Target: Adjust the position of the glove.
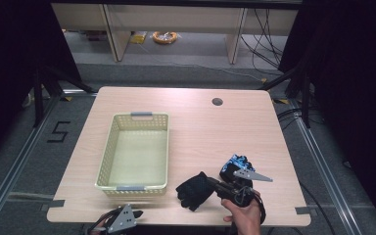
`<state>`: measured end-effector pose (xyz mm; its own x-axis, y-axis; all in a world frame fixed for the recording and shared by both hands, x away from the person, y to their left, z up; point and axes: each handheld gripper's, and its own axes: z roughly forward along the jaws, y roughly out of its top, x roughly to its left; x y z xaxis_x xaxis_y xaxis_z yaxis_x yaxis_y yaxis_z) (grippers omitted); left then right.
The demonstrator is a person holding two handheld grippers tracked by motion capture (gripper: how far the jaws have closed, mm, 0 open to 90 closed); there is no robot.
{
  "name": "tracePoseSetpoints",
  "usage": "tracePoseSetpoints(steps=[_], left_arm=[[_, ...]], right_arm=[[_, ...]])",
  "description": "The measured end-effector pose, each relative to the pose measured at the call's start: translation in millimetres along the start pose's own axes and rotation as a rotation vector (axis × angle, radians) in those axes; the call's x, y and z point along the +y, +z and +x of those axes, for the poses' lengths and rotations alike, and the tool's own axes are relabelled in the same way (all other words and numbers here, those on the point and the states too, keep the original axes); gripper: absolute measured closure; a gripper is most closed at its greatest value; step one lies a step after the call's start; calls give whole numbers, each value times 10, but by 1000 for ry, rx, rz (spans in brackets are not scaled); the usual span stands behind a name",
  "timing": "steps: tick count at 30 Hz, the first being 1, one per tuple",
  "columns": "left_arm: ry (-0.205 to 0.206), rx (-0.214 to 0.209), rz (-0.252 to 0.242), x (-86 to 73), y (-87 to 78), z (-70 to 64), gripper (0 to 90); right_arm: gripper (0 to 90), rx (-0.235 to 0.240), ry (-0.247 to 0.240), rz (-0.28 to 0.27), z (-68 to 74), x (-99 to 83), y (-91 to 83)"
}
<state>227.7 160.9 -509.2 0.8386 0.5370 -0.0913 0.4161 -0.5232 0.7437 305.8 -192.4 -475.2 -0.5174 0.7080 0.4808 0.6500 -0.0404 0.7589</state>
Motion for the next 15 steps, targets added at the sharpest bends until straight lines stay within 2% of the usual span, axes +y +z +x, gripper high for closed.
tracePoseSetpoints(steps=[1, 2, 3, 4, 5, 6, 7, 8, 10, 11, 12, 13, 14, 15], left_arm=[[22, 1, 0, 5, -3, 11, 172], [22, 1, 0, 5, -3, 11, 172], [24, 2, 1, 5, -1, 10, 172], [24, 2, 1, 5, -1, 10, 172], [2, 5, 0, 0, 6, -2, 172], [6, 3, 1, 2, 6, -1, 172], [31, 1, 4, 6, 0, 10, 172], [-6, -2, -11, -2, 15, -16, 172], [-15, -7, -13, -5, 21, -19, 172], [-15, -3, -13, -6, 20, -23, 172], [-14, -3, -13, -5, 20, -23, 172], [-14, -8, -17, -7, 27, -21, 172], [-16, -10, -13, -6, 29, -23, 172], [4, -7, 6, -4, 16, -11, 172]], right_arm=[[872, -8, -8, -7, -42, -32, 13], [872, -8, -8, -7, -42, -32, 13], [871, -25, 31, 7, -89, -81, -1], [870, -41, 40, 4, -119, -107, -3], [870, -41, 40, 4, -119, -107, -3], [868, -51, 47, 5, -154, -132, -4], [864, -77, 71, 2, -185, -170, -10], [862, -87, 69, 5, -192, -185, -9], [857, -95, 70, 9, -199, -203, -9], [851, -111, 61, 21, -216, -222, -8], [847, -122, 84, 16, -219, -247, -8], [844, -137, 119, 39, -204, -281, -6], [844, -137, 119, 39, -204, -281, -6], [843, -136, 128, 43, -210, -295, -2]])
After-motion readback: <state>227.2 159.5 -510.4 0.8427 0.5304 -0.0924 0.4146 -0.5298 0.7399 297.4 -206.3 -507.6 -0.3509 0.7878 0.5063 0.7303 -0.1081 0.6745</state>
